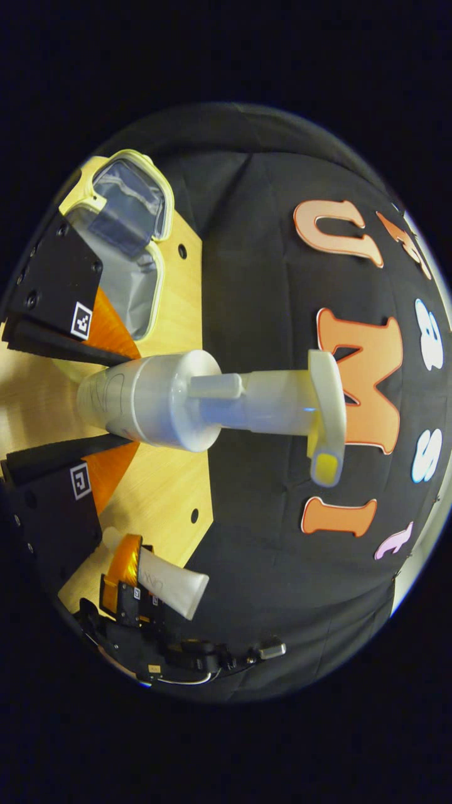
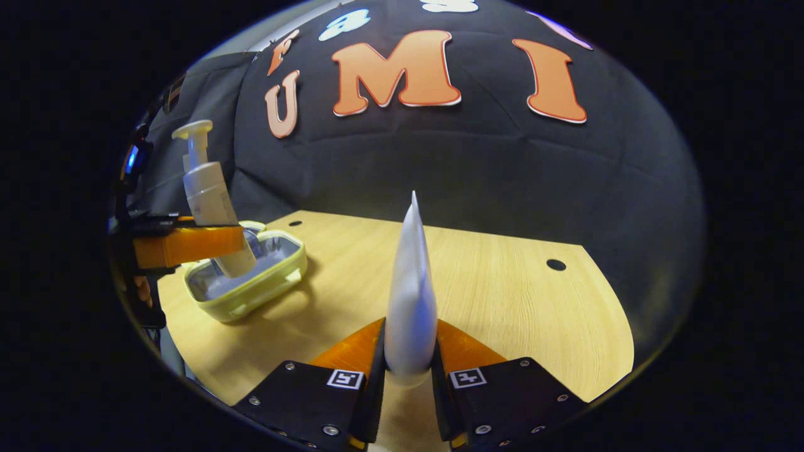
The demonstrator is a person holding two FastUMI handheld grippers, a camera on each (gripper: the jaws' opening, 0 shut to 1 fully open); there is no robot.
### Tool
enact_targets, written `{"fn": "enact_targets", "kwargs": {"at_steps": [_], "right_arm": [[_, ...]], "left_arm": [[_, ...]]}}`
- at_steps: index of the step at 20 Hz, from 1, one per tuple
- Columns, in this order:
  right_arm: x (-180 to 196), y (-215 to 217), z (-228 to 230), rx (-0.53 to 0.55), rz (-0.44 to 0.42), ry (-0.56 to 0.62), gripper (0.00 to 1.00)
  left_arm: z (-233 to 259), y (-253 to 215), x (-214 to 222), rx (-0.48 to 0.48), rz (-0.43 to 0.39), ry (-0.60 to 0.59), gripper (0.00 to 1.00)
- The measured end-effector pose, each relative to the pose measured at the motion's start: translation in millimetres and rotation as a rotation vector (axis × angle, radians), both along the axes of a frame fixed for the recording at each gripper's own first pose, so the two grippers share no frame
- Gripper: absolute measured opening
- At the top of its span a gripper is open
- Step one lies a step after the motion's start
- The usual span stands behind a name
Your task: First open the suitcase, pack the skin care products into it, and then close the suitcase.
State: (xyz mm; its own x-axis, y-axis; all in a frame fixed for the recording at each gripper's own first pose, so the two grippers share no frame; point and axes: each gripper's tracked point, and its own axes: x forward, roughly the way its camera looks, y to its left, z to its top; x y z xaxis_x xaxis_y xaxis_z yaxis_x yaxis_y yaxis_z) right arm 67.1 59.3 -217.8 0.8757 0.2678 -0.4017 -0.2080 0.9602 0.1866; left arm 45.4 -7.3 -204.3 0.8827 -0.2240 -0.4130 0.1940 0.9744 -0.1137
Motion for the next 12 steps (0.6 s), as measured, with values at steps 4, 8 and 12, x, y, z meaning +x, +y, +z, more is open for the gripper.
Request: {"fn": "enact_targets", "kwargs": {"at_steps": [4, 8, 12], "right_arm": [[-7, 14, 43, 0.005, 0.049, -0.054, 0.36], [-10, 37, 81, -0.004, 0.093, -0.107, 0.36], [-5, 75, 111, 0.013, 0.099, -0.136, 0.35]], "left_arm": [[28, 43, -10, 0.007, 0.065, 0.0, 0.56], [44, 86, -16, 0.01, 0.106, 0.003, 0.56], [51, 133, -14, 0.015, 0.092, 0.003, 0.56]]}}
